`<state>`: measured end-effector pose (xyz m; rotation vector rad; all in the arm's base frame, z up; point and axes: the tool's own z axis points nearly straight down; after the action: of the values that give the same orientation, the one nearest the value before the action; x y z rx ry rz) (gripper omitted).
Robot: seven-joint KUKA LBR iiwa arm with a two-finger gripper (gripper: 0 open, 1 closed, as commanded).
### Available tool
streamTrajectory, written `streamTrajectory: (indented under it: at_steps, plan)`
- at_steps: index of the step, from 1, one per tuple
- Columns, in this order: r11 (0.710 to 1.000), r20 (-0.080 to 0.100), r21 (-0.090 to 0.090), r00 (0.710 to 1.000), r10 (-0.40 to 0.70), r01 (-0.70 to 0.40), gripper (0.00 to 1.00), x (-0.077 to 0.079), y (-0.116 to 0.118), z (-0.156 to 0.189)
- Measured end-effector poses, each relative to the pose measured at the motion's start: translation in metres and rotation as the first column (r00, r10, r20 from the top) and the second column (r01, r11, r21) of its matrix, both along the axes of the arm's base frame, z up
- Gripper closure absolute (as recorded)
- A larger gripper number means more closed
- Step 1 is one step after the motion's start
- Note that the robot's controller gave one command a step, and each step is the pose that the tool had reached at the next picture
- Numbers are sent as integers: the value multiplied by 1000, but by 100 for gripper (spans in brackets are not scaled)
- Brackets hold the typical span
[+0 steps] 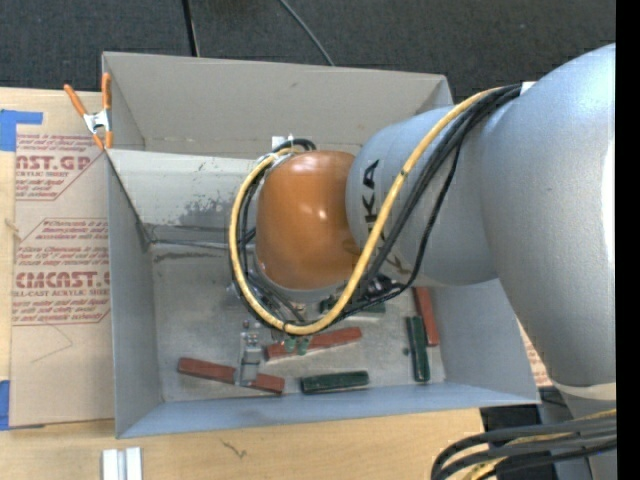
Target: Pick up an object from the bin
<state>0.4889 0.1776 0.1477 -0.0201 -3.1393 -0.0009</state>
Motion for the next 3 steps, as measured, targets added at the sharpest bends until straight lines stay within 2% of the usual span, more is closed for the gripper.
streamTrajectory:
  at_steps: [1,2,3]
  plan:
    - [1000,3,1,1000,-30,30,0,-2,3,7]
    - [1000,6,2,1000,-11,11,0,-4,3,-69]
    - [998,11,5,998,-57,57,100,1,6,-94]
